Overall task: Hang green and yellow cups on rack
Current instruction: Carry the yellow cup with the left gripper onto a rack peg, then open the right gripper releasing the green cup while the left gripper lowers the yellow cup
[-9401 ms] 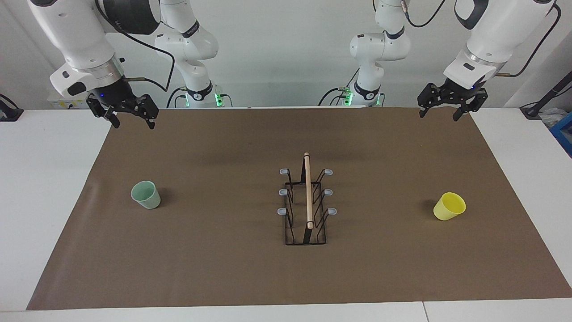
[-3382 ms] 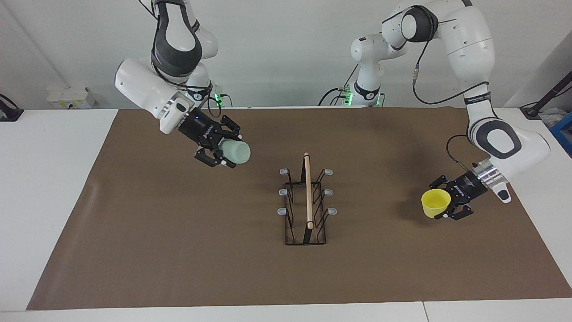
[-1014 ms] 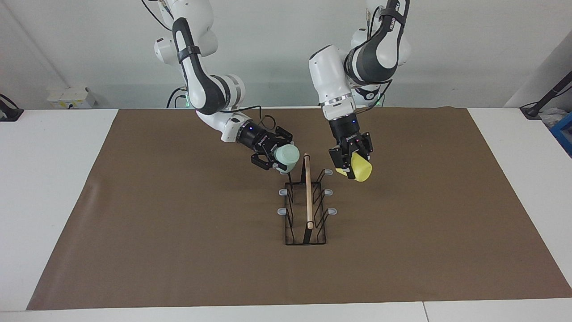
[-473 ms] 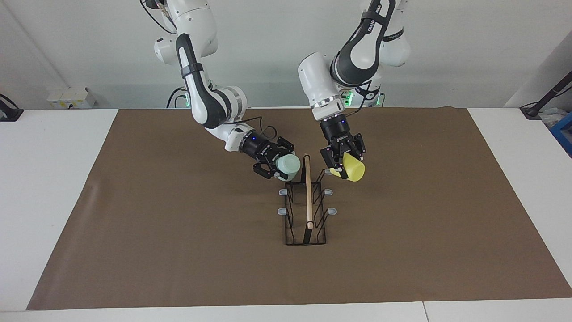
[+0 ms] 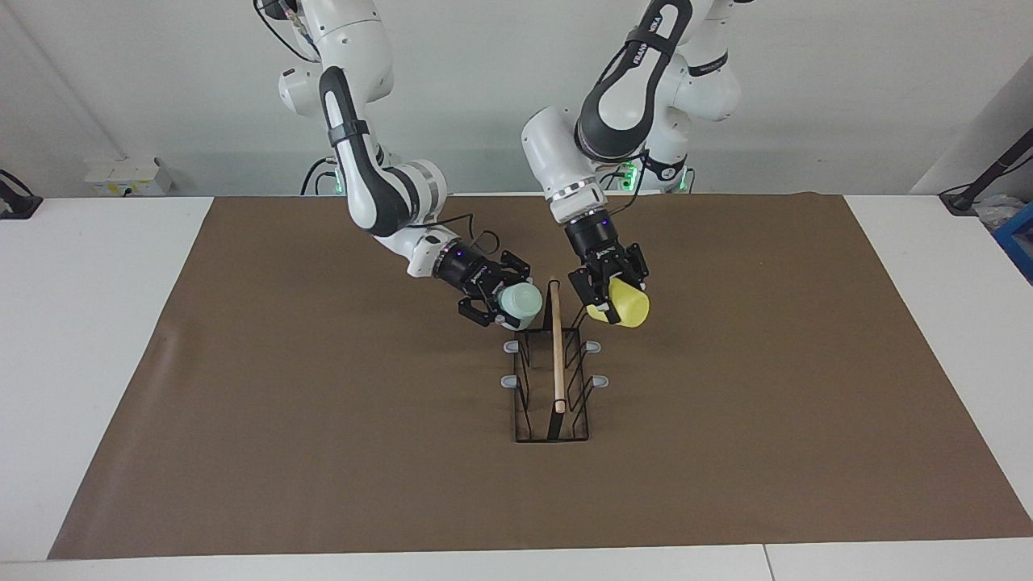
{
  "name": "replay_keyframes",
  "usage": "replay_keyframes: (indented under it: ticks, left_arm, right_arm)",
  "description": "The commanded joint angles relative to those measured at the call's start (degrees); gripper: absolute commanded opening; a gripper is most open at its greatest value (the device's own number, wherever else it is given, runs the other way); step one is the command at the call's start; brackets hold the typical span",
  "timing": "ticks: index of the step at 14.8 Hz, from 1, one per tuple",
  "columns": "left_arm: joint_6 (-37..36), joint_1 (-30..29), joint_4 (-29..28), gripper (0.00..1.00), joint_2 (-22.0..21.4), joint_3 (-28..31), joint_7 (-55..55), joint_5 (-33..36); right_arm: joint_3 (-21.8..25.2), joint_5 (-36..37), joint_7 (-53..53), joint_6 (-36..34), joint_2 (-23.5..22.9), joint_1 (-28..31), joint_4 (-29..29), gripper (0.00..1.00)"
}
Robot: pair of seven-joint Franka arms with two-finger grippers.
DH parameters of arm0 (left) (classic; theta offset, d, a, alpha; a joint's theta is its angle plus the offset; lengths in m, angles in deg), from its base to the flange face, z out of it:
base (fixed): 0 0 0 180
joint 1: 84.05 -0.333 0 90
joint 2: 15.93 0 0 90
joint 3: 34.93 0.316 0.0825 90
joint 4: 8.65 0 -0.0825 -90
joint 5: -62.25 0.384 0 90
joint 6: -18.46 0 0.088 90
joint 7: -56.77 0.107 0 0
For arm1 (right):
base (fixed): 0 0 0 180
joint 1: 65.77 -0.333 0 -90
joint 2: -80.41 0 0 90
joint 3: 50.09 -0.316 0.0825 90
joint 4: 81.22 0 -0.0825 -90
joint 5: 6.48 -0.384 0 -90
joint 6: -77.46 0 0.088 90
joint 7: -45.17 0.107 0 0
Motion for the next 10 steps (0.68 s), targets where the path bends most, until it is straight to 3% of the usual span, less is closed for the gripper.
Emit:
replay_keyframes:
  ticks: [1,5,9,10]
  left_arm:
    - [-4.18,3.03,-0.47,0.0,2.04,0.8,-4.85,3.22]
    - [-7.97,5.85,-0.99,0.0,2.14,0.62,-7.68,3.14]
    - [-9.39,7.61,-3.54,0.0,1.44,0.62,-8.65,2.87]
    - [-9.21,7.61,-3.46,0.33,1.35,0.53,-8.65,2.7]
  right_arm:
    - [-0.15,-2.6,-2.81,-0.45,0.03,0.45,-0.37,1.0]
    - [-0.06,-2.51,-2.28,0.77,2.58,0.54,0.06,1.0]
    - [0.02,0.03,-1.58,7.72,6.98,1.76,0.07,1.0]
    - [0.11,2.04,-1.58,7.98,7.42,2.72,0.15,1.0]
